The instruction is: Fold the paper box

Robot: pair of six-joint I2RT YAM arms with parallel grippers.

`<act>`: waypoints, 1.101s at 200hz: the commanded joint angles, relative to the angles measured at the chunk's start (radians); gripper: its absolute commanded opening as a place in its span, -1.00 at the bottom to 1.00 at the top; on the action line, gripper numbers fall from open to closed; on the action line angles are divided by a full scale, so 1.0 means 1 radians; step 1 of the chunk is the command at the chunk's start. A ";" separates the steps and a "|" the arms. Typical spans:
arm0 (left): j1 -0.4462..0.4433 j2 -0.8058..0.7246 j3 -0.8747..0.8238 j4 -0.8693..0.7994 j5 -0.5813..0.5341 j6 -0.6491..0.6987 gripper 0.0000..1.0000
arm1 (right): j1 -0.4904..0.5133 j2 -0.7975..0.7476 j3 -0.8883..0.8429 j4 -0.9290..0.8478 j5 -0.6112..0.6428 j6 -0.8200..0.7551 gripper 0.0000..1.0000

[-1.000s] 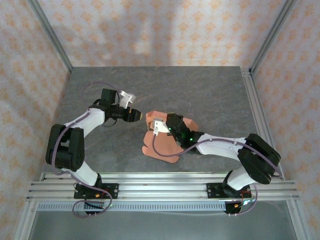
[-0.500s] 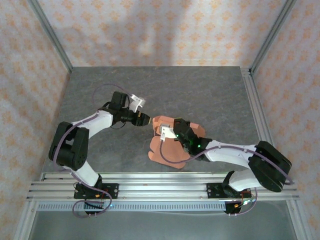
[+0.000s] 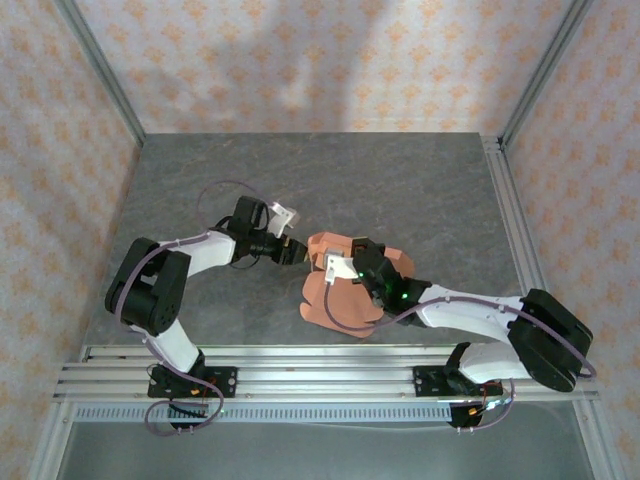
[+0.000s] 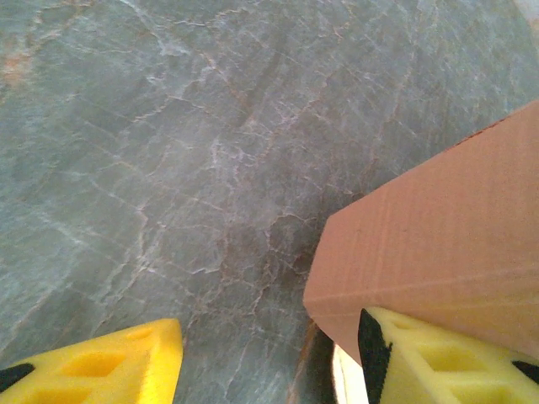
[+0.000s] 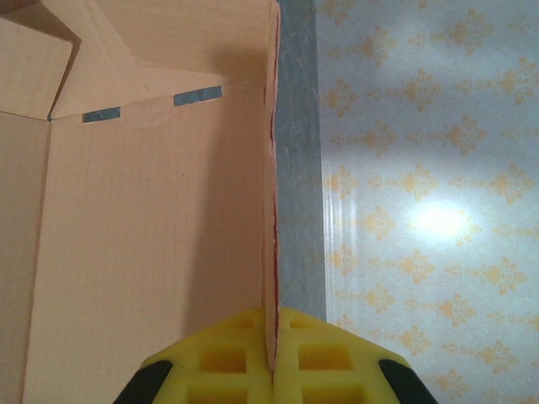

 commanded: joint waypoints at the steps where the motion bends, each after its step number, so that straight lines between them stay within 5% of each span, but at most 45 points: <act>1: -0.024 0.014 0.018 0.017 0.046 0.052 0.17 | 0.006 -0.019 -0.009 -0.018 0.005 0.016 -1.00; 220: -0.067 0.079 0.080 -0.063 0.062 0.108 0.16 | 0.011 0.117 0.032 0.059 0.083 -0.043 -1.00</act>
